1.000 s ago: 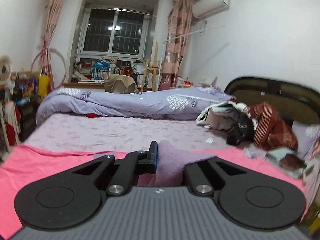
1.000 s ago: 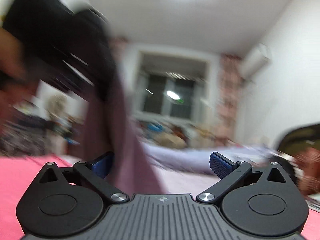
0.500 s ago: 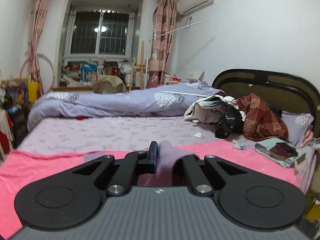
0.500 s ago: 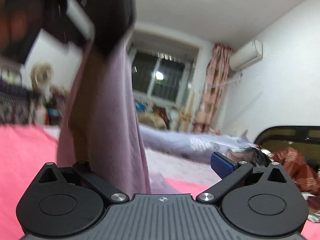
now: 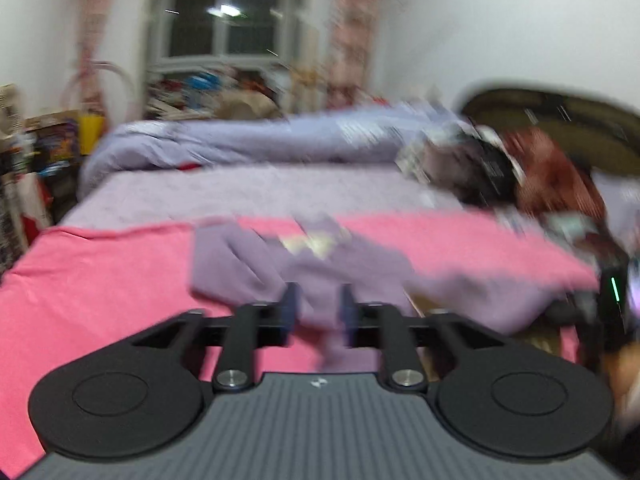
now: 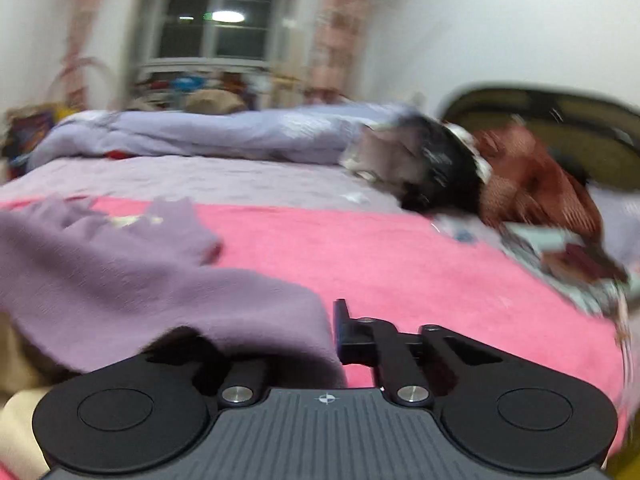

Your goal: Fold clothes

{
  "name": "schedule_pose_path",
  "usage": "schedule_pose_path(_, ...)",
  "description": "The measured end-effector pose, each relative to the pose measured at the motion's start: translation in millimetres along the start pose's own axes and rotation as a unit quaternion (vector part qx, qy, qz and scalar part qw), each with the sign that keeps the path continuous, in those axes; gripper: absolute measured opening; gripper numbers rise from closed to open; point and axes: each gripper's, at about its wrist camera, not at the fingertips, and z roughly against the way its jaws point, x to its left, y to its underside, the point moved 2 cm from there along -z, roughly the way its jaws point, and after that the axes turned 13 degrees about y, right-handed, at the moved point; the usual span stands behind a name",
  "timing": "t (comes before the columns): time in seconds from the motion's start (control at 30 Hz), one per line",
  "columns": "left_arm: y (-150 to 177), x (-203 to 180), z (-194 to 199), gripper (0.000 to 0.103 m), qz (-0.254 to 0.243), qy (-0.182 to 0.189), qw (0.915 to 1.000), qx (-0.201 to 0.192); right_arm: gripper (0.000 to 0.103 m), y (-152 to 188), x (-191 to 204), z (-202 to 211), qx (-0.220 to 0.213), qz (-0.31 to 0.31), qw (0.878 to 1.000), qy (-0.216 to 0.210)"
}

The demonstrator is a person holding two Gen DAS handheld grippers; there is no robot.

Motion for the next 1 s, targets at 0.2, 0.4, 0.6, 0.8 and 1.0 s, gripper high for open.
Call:
schedule_pose_path(0.2, 38, -42, -52, 0.062, -0.067, 0.016, 0.9958, 0.060, 0.009, -16, -7, 48, -0.040, -0.010, 0.999, -0.029)
schedule_pose_path(0.4, 33, -39, -97, 0.062, -0.117, -0.050, 0.9907, 0.051, 0.009, -53, -2, 61, -0.082, 0.001, 0.996, -0.036)
schedule_pose_path(0.6, 5, -1, -81, 0.003, -0.076, -0.114, 0.9905, -0.001, 0.009, -62, -9, 65, -0.103, 0.010, 0.994, -0.041)
schedule_pose_path(0.8, -86, 30, 10, 0.001, -0.039, -0.145, 0.9762, -0.156, 0.009, -98, 4, 83, -0.184, 0.012, 0.980, -0.075)
schedule_pose_path(1.0, -25, 25, 76, 0.002, -0.029, -0.192, 0.9751, -0.108, 0.019, -58, 23, 108, -0.170, 0.097, 0.972, -0.132)
